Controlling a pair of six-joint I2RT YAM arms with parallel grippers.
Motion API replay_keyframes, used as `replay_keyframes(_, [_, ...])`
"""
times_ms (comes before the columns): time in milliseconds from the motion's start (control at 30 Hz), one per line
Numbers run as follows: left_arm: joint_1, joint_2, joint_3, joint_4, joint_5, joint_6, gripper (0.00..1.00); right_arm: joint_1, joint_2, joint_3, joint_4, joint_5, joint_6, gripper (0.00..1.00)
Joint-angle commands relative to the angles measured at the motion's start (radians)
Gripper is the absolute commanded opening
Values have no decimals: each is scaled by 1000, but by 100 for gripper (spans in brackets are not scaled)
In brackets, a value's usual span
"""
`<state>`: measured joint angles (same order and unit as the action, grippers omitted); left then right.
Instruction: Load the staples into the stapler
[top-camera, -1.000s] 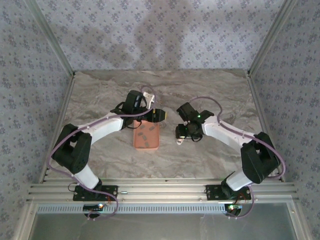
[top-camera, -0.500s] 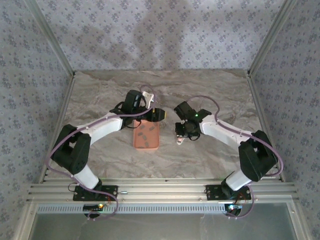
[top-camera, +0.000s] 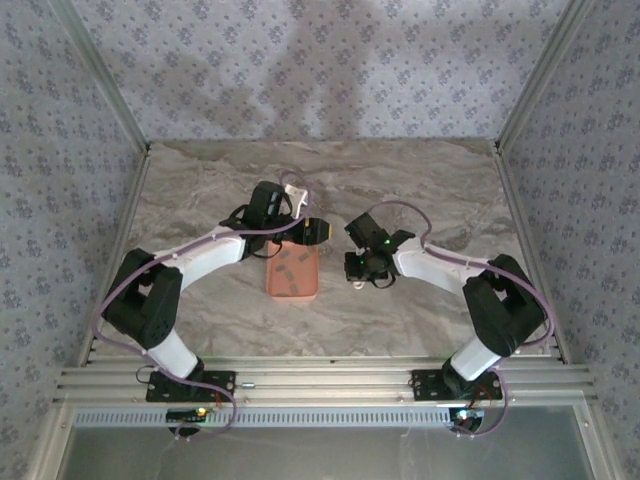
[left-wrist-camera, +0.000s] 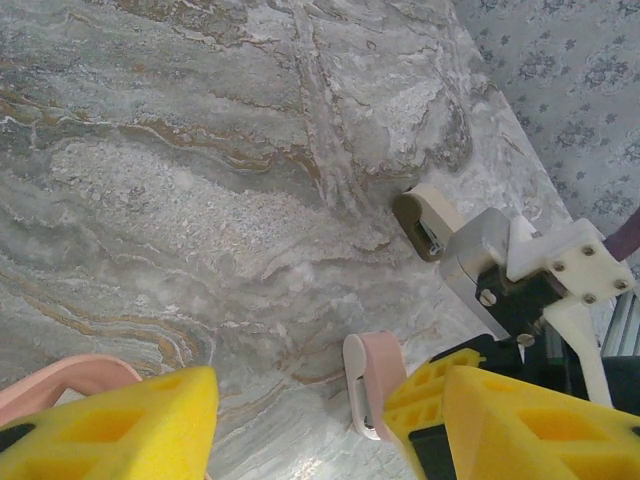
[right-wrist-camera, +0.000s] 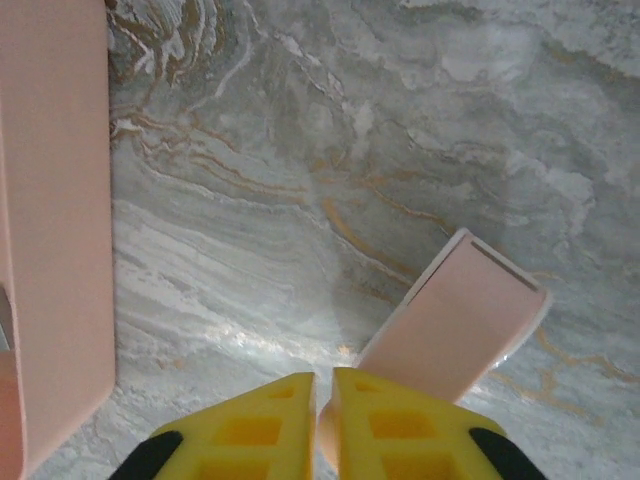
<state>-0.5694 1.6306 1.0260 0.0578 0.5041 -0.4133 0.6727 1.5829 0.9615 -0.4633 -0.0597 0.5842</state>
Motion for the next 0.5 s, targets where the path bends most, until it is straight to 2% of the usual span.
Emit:
replay_keyframes(0, [3, -7, -3, 29, 7, -10, 62, -3, -49, 18, -123, 27, -8, 19])
replay_keyframes(167, [5, -15, -4, 16, 11, -2, 61, -6, -137, 69, -191, 62, -11, 27])
replay_keyframes(367, [4, -10, -17, 19, 7, 2, 61, -20, -179, 25, -196, 33, 20, 48])
replay_keyframes(467, [4, -4, -22, 19, 5, 8, 61, -18, -175, -9, -169, -5, 25, 49])
